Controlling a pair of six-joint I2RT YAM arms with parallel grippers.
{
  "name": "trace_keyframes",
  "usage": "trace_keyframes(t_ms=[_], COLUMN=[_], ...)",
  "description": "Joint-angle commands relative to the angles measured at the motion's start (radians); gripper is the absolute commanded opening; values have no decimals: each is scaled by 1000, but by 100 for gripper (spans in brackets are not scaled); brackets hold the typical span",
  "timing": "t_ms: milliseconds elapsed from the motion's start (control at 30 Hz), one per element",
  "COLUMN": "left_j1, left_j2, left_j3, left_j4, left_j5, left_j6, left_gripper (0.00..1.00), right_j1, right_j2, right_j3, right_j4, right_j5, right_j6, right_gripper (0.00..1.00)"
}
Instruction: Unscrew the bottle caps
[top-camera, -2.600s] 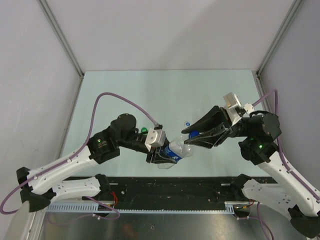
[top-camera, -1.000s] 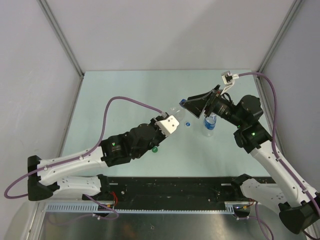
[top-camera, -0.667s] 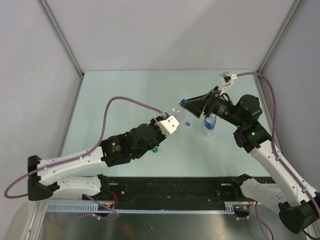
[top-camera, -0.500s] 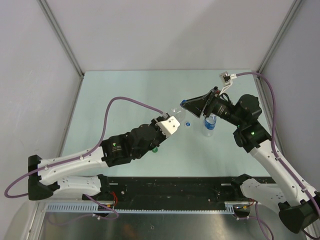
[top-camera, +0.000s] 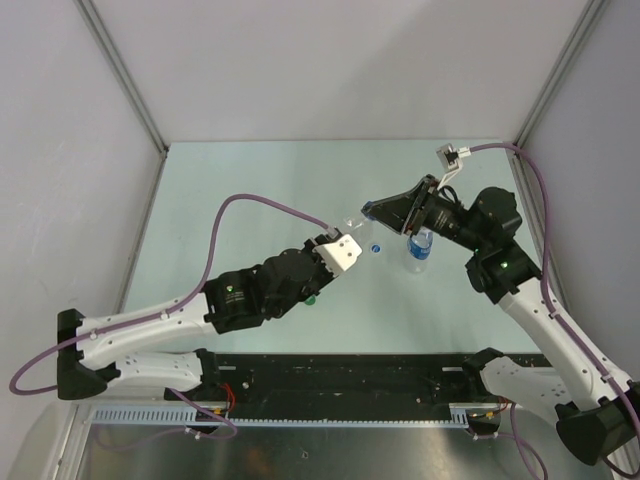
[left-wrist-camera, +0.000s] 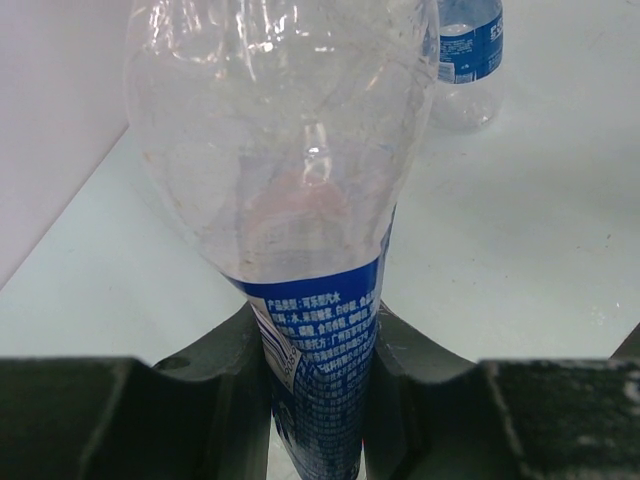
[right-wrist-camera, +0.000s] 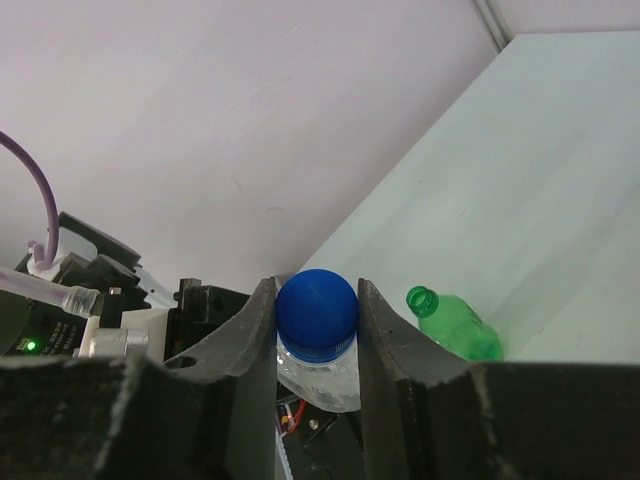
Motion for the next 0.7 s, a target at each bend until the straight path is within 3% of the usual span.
trace_keyframes(t_ms=[0, 233, 667], left_j1=[-10, 18, 157], left_j2=[-37, -118, -240], left_j3=[16, -31, -111], left_j4=[23, 92, 244], left_j5=[88, 301, 1040], left_j6=[8, -14, -96], left_gripper=[0, 0, 0], right_j1=[1, 9, 56], right_j2=[-30, -44, -62], right_j3=[42, 43, 28], right_j4=[28, 83, 199], right_j5=[-19, -131, -357], right_j6=[-39, -87, -179], right_gripper=[0, 0, 0])
